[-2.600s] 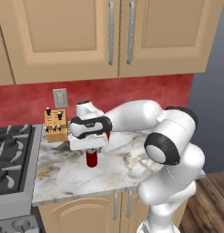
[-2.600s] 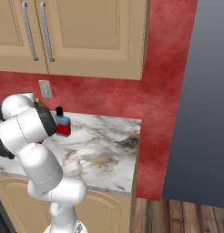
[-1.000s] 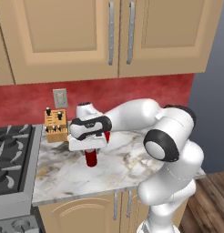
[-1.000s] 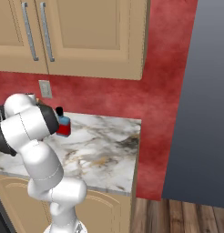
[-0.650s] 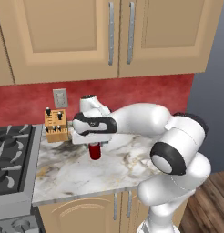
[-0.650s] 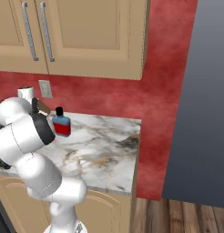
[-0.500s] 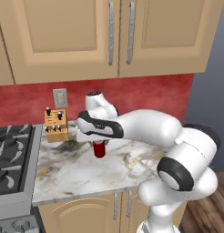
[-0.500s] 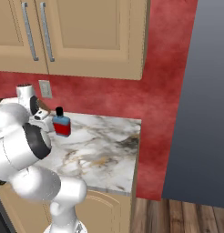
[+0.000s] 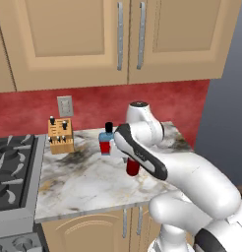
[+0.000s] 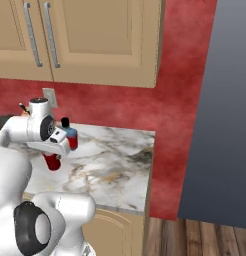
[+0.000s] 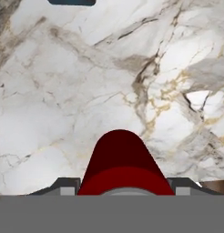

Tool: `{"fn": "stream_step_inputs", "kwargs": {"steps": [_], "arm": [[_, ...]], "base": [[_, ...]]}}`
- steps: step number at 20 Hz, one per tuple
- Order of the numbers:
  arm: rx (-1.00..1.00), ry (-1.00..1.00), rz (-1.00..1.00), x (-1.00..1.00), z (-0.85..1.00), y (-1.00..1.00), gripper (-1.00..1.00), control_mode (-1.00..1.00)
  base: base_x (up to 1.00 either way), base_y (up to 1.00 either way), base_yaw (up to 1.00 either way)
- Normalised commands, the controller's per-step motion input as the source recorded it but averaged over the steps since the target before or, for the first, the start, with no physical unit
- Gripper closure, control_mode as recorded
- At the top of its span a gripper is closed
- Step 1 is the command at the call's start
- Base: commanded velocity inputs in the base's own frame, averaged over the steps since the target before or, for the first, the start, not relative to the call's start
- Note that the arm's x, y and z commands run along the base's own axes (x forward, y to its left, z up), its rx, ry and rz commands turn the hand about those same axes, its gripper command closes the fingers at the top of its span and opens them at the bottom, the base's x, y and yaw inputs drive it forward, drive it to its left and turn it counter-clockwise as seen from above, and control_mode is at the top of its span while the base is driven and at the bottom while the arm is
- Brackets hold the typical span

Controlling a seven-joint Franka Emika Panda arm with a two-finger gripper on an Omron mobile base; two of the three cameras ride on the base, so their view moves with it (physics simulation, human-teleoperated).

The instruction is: Move the drinks to the dining counter.

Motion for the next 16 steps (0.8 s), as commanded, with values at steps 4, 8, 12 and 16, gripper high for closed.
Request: {"fn": "stream_step_inputs", "kwargs": {"steps": [4, 8, 12, 16], "arm": [[0.03, 0.00, 0.00, -0.52, 0.48, -0.93, 1.00, -1.00], [0.00, 0.00, 0.00, -0.30, 0.59, -0.92, 1.00, -1.00], [0.00, 0.01, 0.00, -0.29, 0.64, -0.74, 1.00, -1.00], [0.00, 0.14, -0.02, 0.00, 0.27, -0.43, 1.00, -1.00]], "base": [[0.00, 0.00, 0.00], [0.00, 0.00, 0.00], [0.00, 0.00, 0.00], [0.00, 0.00, 0.00]]}}
